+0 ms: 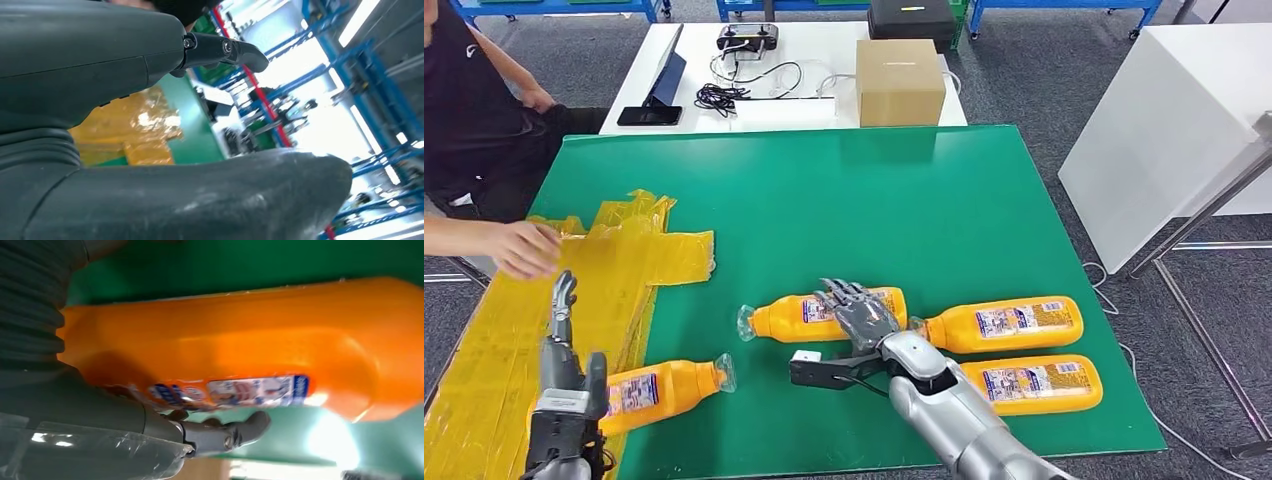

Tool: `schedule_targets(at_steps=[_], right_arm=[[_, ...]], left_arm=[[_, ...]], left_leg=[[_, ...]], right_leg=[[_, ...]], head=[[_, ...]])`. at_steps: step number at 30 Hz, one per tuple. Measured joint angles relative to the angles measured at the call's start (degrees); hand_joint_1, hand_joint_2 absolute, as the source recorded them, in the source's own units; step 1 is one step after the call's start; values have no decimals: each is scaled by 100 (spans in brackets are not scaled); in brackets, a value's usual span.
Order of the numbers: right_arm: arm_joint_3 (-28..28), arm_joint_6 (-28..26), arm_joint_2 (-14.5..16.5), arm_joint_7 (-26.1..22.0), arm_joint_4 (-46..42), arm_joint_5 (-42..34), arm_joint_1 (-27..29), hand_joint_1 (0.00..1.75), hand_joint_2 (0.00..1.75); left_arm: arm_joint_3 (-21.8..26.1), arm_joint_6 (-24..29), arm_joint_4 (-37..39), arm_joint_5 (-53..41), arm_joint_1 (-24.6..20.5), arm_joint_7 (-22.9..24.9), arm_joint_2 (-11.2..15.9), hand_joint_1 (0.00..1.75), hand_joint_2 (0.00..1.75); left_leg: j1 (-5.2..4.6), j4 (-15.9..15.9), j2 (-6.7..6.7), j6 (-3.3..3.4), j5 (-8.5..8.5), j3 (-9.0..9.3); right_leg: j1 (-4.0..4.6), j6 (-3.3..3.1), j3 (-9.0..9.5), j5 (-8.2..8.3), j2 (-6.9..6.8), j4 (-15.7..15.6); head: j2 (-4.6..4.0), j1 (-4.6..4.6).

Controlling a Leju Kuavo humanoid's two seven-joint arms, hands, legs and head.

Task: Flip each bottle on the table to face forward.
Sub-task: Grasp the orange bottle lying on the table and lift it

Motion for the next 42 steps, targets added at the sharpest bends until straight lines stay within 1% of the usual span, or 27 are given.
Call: schedule_targets(at_steps=[1,2,3,5,8,11,18,23,27,30,31,32,34,36,37,40,42], right_arm=[[105,227,-19,20,137,-11,-134,140,175],[221,441,-48,67,262,-6,-257,174,175],[337,610,-83,137,364,8,-365,175,175],[549,770,-157,319,501,38,-530,175,175],[753,784,-262,592,606,29,-667,175,175],[868,785,-332,738,639,3,-742,175,175],[1010,768,-377,834,705,-27,-856,175,175],[1018,396,-340,848,712,-233,-855,175,175],[1016,342,-323,838,711,-268,-848,175,175],[1014,313,-320,820,712,-284,-845,175,175],[1002,240,-313,768,707,-329,-833,175,175],[971,102,-301,658,680,-422,-802,175,175],[818,-372,-277,282,459,-743,-623,175,175],[585,-824,-251,-47,-79,-1010,-244,175,175],[473,-968,-222,-140,-451,-1073,-18,175,175],[256,-1190,-60,-312,-1649,-1118,596,175,175],[214,-1268,78,-397,-2347,-1119,867,175,175]], left_arm=[[80,-50,-90,41,32,-28,-32,0,0],[151,-85,-163,67,62,-51,-62,0,0],[212,-111,-225,83,92,-68,-88,0,0],[306,-141,-325,93,154,-87,-138,0,0],[417,-193,-439,103,243,-101,-201,0,0],[495,-244,-514,107,285,-105,-243,0,0],[604,-389,-583,163,317,-82,-296,0,0],[650,-866,-615,452,348,81,-335,0,0],[670,-931,-620,504,364,102,-360,0,0],[684,-973,-622,540,376,110,-370,0,131],[688,-1085,-622,639,380,134,-375,0,175],[694,-1308,-622,834,389,179,-380,0,175],[714,-2048,-622,1447,435,296,-404,0,175],[743,-2817,-621,1978,513,368,-473,0,175],[754,-3117,-620,2153,551,387,-526,0,175],[738,-3739,-629,2578,652,461,-724,0,175],[638,-3892,-666,2805,733,496,-847,0,175]], left_leg=[[0,-1,1,-4,-5,15],[1,-1,1,-6,-11,29],[1,-2,-1,-8,-16,39],[1,-2,-10,-4,-17,47],[1,-2,-20,1,-11,52],[-2,-2,-21,3,-10,56],[-8,-1,-25,5,-9,56],[-7,-1,-19,6,-8,52],[-7,-1,-10,8,-6,52],[-7,-1,-11,8,-6,52],[-6,-1,-11,8,-6,52],[-5,-1,-12,8,-6,51],[-3,-1,-12,8,-5,45],[-3,-1,-10,9,-3,26],[-3,0,-8,10,-2,16],[-3,2,-14,11,0,-11],[-3,2,-20,11,0,-25]], right_leg=[[0,-2,-2,-2,1,-1],[0,-4,-5,-5,1,-2],[1,-6,-6,-8,0,-3],[0,-8,4,-10,-4,-4],[-3,-7,15,-9,-8,-3],[-6,-5,21,-8,-9,-3],[-10,-4,23,-7,-11,-4],[-9,-3,35,-4,-8,-3],[-8,-1,37,-1,-8,-3],[-7,-1,35,-1,-8,-3],[-7,-1,36,-1,-8,-3],[-6,-1,37,-1,-8,-3],[-6,0,49,0,-8,-2],[-7,4,50,4,-5,0],[-7,7,41,6,-4,1],[-7,10,15,7,-5,1],[-6,9,2,5,-7,1]], head=[[0,1],[0,0],[0,1],[0,0],[0,2],[0,1],[0,0],[0,0],[0,0],[0,0],[0,0],[0,1],[0,4],[0,4],[0,3],[0,0],[0,1]])
